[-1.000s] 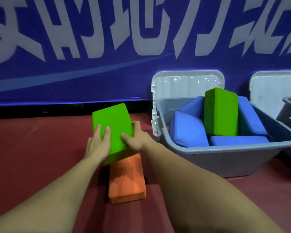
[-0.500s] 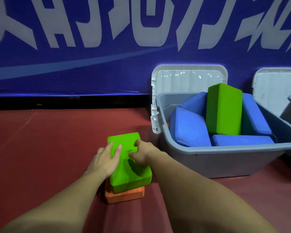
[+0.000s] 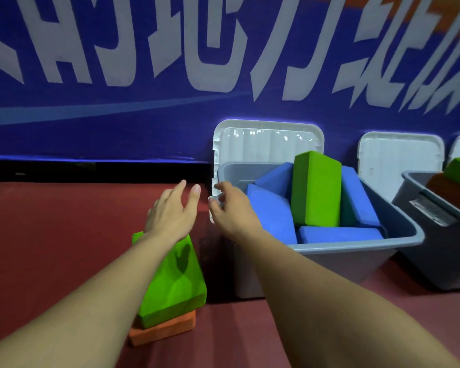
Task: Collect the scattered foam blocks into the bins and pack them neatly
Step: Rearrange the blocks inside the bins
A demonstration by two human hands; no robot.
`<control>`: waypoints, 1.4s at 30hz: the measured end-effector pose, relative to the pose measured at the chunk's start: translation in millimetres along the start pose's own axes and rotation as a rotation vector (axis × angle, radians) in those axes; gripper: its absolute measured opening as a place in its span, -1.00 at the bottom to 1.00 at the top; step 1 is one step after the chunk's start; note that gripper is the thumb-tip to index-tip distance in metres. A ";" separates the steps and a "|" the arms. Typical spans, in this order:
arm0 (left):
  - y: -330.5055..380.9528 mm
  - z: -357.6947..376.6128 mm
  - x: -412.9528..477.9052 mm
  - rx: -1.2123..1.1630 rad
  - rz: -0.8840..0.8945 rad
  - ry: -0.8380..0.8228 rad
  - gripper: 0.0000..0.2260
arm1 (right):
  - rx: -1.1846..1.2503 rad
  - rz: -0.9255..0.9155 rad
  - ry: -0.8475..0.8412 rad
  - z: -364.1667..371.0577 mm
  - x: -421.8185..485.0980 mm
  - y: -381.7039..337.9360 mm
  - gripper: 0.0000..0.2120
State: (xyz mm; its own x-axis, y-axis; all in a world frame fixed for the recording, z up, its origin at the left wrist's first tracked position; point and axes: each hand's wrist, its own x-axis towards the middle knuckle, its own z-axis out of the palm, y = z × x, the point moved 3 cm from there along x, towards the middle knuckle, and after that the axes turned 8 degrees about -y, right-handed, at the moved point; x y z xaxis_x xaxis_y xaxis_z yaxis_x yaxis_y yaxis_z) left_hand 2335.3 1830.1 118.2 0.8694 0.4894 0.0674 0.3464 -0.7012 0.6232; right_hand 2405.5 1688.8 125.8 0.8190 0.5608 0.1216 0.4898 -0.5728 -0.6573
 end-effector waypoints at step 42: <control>151.1 104.3 8.7 -0.125 0.021 -0.159 -0.39 | 0.224 0.273 0.193 -117.9 -10.6 113.6 -0.50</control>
State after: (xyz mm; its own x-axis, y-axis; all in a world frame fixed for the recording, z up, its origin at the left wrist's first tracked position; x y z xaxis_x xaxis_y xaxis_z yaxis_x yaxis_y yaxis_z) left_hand 2432.0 1674.3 131.7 0.9243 0.3799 -0.0361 0.2892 -0.6357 0.7157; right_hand 2487.7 1547.3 137.5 0.9616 0.2711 0.0431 0.1862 -0.5286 -0.8282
